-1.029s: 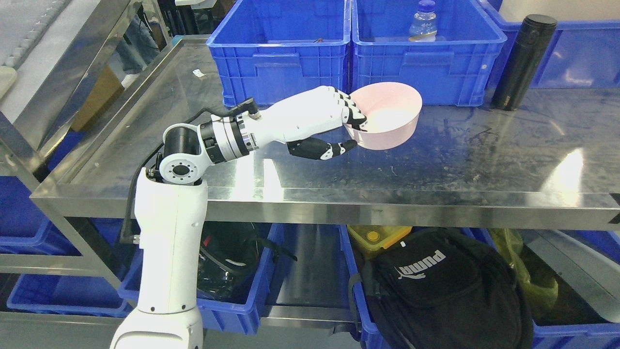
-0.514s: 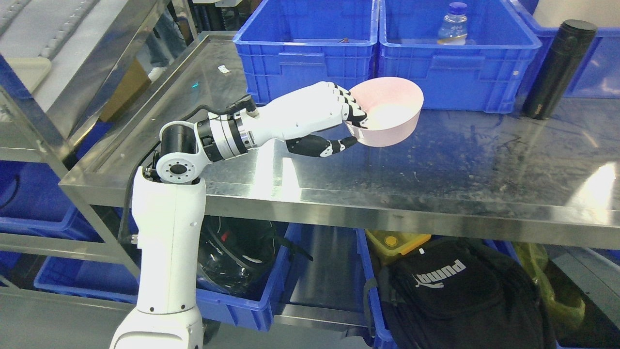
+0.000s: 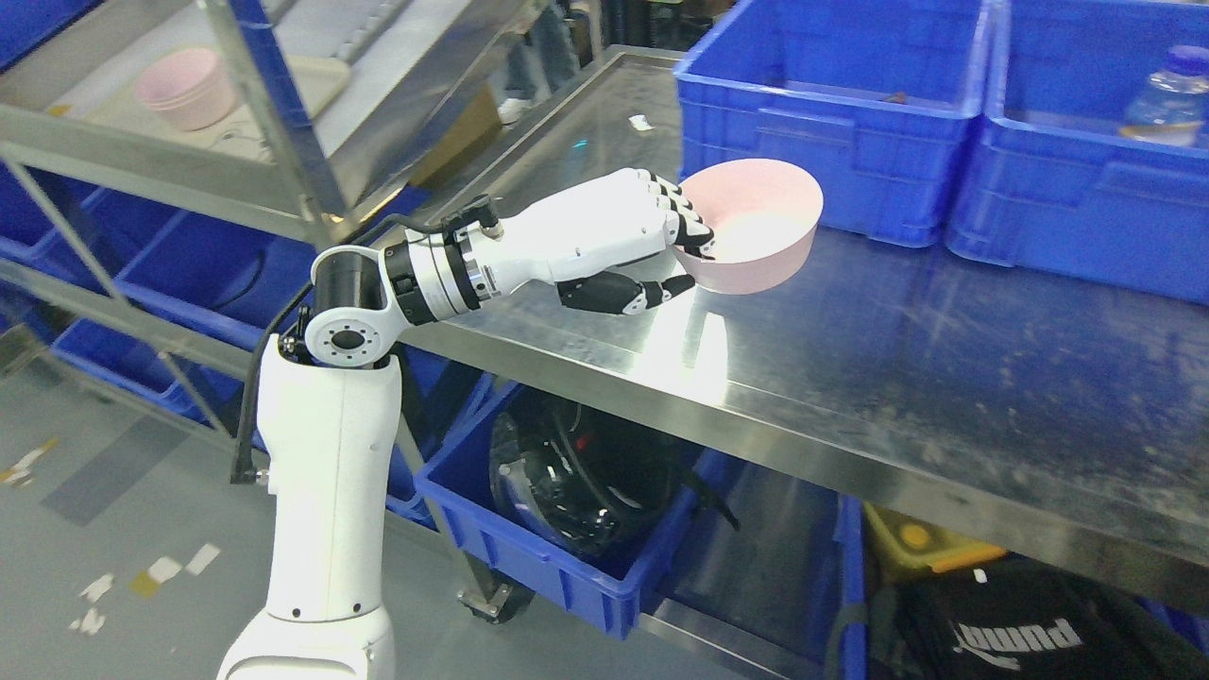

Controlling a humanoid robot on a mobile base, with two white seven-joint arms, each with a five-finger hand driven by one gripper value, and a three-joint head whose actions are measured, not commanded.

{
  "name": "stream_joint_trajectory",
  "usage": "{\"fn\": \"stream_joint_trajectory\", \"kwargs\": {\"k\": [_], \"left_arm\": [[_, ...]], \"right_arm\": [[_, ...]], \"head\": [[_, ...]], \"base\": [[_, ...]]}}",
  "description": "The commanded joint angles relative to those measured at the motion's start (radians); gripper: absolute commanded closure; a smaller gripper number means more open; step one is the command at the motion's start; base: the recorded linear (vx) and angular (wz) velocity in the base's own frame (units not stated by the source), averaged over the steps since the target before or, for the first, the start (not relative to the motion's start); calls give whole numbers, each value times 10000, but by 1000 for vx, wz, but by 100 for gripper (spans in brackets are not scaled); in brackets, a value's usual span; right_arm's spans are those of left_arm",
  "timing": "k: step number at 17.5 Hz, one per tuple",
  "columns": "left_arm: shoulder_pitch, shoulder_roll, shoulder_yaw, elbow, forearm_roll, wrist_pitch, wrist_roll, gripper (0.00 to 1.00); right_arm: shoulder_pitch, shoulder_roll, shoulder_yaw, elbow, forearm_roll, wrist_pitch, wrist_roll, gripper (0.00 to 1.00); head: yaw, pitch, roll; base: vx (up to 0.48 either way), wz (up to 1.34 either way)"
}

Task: Stack pink IKEA bowl on shelf middle layer
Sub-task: 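Hold the pink bowl in the left hand while the robot drives to the shelf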

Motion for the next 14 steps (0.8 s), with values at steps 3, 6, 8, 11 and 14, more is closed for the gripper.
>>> {"fn": "stream_joint_trajectory", "kwargs": {"k": [3,6,8,11,14], "left_arm": [[627,174,9,-201,-5,4,2,99],[674,174,54,-202,-20,4,2,99],[674,174,70,-202,-20,4,2,99],[674,174,85,-202,-127,4,2,99],[674,174,70,-202,-143,4,2,99]], "right_arm": [[215,-175,0,-175,0,2,6,0],[215,-175,0,-175,0,2,6,0],[215,-175,0,-175,0,2,6,0],[215,-175,0,-175,0,2,6,0],[215,-175,0,-175,0,2,6,0]], "head": [[0,0,0],[0,0,0],[0,1,0],[0,3,0],[0,4,0]], "base": [[46,803],[35,894],[16,876],[1,740],[-17,578]]}}
